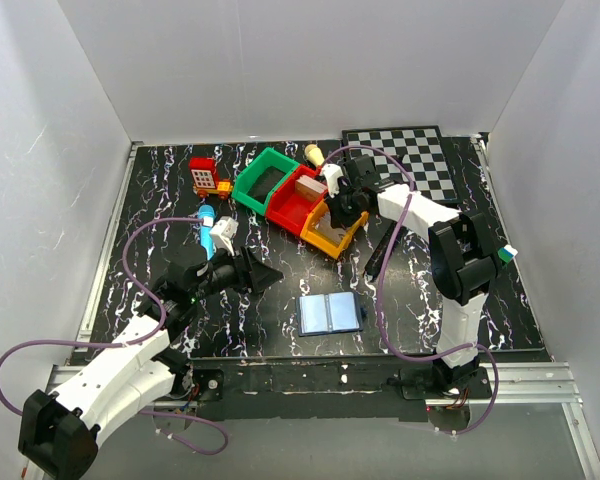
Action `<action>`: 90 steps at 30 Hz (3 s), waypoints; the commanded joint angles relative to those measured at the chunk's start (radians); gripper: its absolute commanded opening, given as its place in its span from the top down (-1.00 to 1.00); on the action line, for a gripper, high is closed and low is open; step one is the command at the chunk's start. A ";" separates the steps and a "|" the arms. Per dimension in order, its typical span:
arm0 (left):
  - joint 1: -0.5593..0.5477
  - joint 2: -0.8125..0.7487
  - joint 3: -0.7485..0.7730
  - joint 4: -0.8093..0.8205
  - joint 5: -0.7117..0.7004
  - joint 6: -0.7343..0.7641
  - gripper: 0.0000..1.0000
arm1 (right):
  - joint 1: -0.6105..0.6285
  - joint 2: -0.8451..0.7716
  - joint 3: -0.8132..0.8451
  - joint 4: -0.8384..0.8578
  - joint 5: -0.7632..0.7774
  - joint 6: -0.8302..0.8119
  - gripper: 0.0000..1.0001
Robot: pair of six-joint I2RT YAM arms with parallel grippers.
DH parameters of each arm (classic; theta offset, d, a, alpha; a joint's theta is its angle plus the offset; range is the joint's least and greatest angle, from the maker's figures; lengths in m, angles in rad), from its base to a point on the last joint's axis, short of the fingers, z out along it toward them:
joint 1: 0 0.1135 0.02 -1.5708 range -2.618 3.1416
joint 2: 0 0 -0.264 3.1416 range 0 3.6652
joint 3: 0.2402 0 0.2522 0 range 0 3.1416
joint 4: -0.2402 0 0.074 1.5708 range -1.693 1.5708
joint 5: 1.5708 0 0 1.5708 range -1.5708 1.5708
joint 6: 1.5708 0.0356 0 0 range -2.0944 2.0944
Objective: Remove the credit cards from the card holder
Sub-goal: Place the credit card in the storage box, then remove the credit card from the card holder.
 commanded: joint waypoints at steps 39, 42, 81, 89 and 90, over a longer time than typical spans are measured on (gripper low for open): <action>0.004 0.004 0.017 0.015 0.011 0.004 -0.12 | 0.002 -0.001 -0.008 0.076 0.129 0.046 0.56; 0.004 0.002 0.017 0.015 0.012 0.003 -0.12 | 0.000 -0.010 -0.007 0.079 0.141 0.048 0.46; -0.010 -0.018 -0.101 -0.012 -0.158 -0.295 -0.96 | 0.264 -0.805 -0.692 -0.161 0.407 0.730 -0.70; -0.075 0.001 0.046 -0.328 -0.453 -0.336 -0.96 | 0.315 -0.719 -0.708 -0.163 0.405 0.810 -0.33; -0.075 0.002 0.064 -0.354 -0.463 -0.336 -0.96 | 0.316 -0.703 -0.703 -0.166 0.404 0.815 -0.30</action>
